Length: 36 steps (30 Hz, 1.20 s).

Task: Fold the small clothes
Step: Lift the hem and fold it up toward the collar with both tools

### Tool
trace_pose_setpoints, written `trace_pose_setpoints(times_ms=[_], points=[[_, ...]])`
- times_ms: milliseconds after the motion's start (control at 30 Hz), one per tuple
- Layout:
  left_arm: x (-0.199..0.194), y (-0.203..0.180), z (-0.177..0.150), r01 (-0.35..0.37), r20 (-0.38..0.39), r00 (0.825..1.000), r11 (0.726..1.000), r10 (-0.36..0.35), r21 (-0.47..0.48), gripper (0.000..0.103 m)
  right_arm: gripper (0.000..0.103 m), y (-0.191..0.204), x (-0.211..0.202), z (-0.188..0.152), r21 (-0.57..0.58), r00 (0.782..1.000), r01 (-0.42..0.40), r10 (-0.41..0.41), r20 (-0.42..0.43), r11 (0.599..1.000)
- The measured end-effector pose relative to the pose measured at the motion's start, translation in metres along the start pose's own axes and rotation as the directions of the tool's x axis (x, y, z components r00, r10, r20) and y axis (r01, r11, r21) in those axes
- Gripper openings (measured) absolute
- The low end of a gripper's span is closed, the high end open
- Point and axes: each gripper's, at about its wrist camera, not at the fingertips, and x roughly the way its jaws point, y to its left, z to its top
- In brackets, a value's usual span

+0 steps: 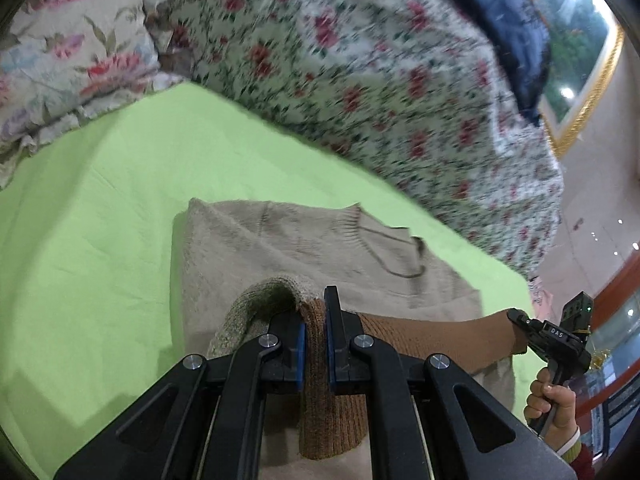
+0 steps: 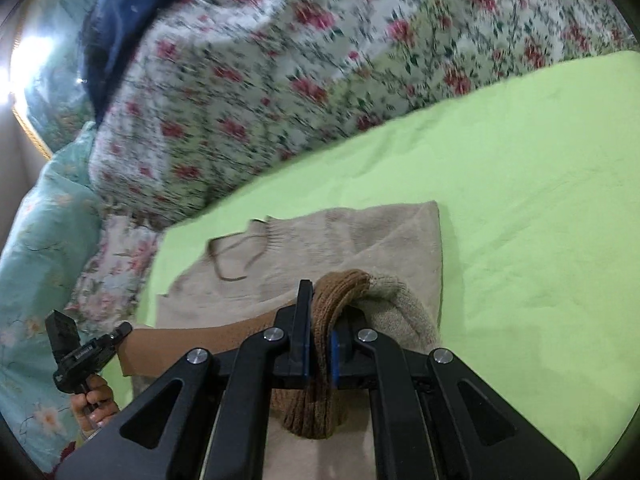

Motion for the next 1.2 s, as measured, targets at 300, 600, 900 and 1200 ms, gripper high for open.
trace_pose_setpoints(times_ms=[300, 600, 900, 1200], points=[[0.022, 0.014, -0.018, -0.042, -0.078, 0.996, 0.998, 0.038, -0.046, 0.022, 0.030, -0.022, 0.019, -0.016, 0.064, 0.999, 0.041, -0.040, -0.023, 0.997], [0.003, -0.044, -0.095, 0.154, -0.185, 0.971, 0.988, -0.150, 0.010, 0.035, 0.053, 0.048, -0.007, -0.085, -0.155, 0.991, -0.097, 0.081, -0.107, 0.983], [0.062, -0.064, -0.066, 0.073, -0.268, 0.963, 0.982, -0.025, 0.171, 0.019, 0.052, 0.077, 0.069, -0.073, -0.428, 0.945, -0.036, -0.108, -0.307, 0.903], [0.061, -0.004, 0.019, -0.152, -0.134, 0.978, 0.987, 0.157, 0.047, 0.017, 0.052, 0.020, 0.057, 0.002, -0.166, 0.959, 0.258, -0.273, -0.076, 0.952]])
